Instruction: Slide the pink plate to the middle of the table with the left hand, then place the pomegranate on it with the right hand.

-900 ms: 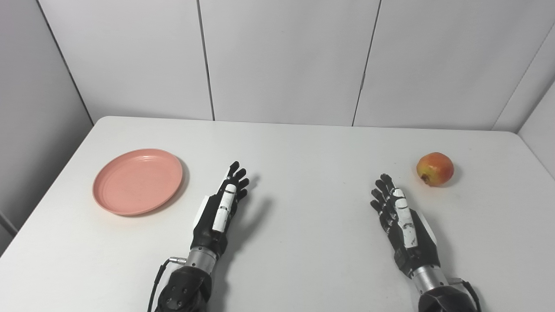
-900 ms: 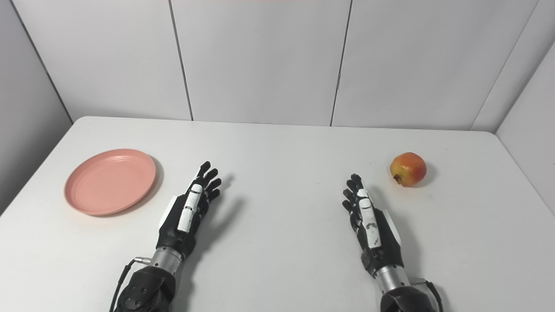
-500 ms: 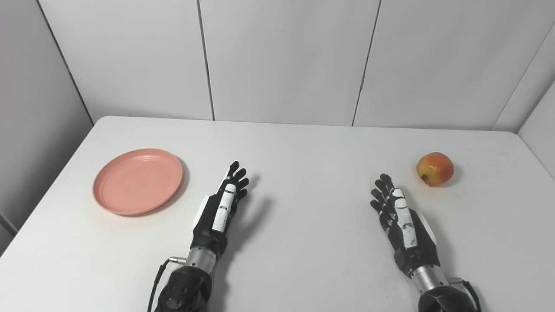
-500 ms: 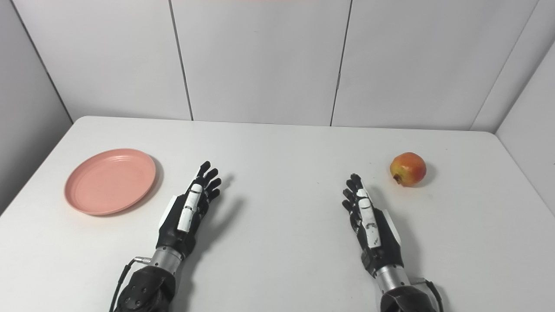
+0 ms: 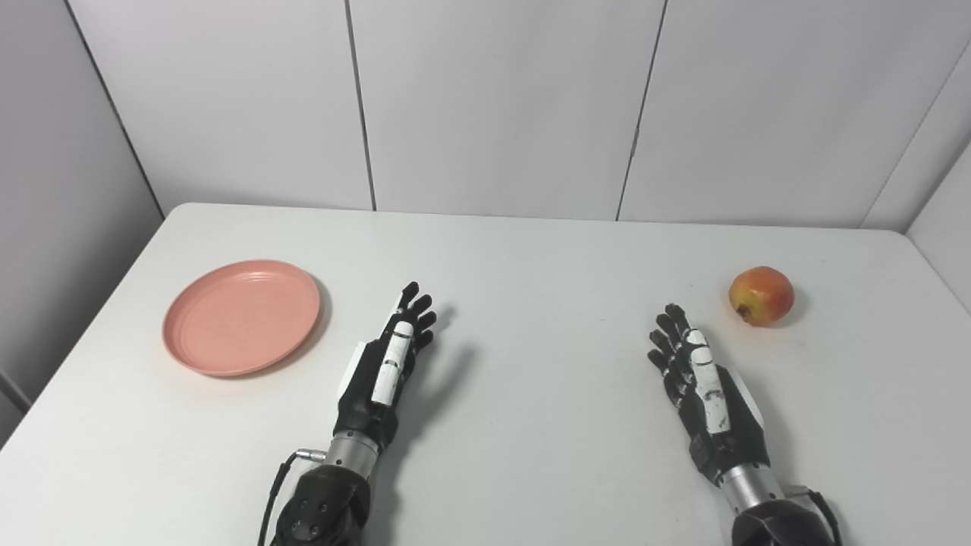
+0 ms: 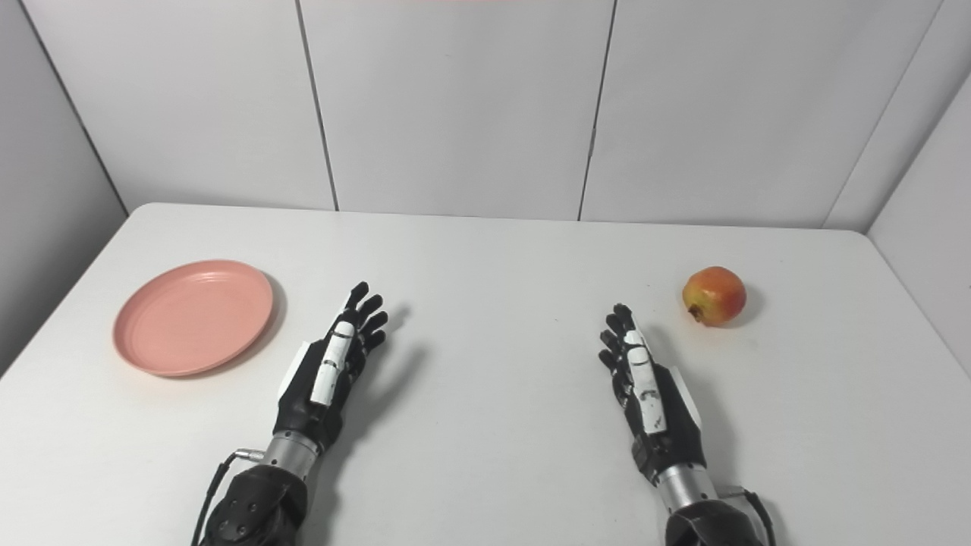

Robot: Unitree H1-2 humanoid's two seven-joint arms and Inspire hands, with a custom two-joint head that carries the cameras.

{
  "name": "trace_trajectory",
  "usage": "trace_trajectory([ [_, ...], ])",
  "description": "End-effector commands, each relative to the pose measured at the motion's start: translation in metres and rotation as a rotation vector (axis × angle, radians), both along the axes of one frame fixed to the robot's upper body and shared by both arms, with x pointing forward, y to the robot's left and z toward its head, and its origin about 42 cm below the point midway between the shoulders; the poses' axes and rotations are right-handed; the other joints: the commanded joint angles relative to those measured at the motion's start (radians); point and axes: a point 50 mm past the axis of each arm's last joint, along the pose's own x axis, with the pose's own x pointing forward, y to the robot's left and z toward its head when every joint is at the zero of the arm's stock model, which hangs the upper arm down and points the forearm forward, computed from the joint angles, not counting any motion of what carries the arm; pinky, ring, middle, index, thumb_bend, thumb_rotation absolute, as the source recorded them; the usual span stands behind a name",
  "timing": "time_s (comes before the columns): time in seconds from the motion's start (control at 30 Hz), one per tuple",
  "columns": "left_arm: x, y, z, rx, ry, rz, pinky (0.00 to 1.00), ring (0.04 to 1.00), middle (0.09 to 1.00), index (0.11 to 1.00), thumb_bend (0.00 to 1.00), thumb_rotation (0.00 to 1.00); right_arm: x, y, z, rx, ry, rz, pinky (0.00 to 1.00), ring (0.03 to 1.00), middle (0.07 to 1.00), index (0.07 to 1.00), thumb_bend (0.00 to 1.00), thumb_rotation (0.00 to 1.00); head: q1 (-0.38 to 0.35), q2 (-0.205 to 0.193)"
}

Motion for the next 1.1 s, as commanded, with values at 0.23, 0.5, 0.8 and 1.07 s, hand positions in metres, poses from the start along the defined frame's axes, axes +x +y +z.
trace_trajectory([
  [0.23,0.000,-0.010,-0.012,0.007,0.035,-0.004,0.96,0.949,0.968,0.969,0.41,1.00,0.005,-0.007,0.000,-0.006,0.000,0.001,1.00,1.000,1.000,1.000,0.33,1.00,0.083,-0.033],
  [0.5,0.003,-0.023,-0.014,0.013,0.045,-0.003,0.96,0.950,0.971,0.969,0.39,1.00,0.005,-0.017,-0.002,0.007,-0.018,0.001,1.00,1.000,1.000,1.000,0.31,1.00,0.189,-0.061],
  [0.8,0.005,-0.038,-0.021,0.025,0.045,0.000,0.94,0.946,0.965,0.962,0.36,1.00,0.007,-0.027,-0.006,0.022,-0.029,0.003,1.00,1.000,1.000,1.000,0.26,1.00,0.281,-0.112],
  [1.07,0.006,-0.044,-0.026,0.044,0.041,0.011,0.90,0.930,0.950,0.950,0.37,1.00,0.007,-0.029,-0.006,0.029,-0.022,-0.003,1.00,1.000,1.000,1.000,0.22,1.00,0.299,-0.130],
])
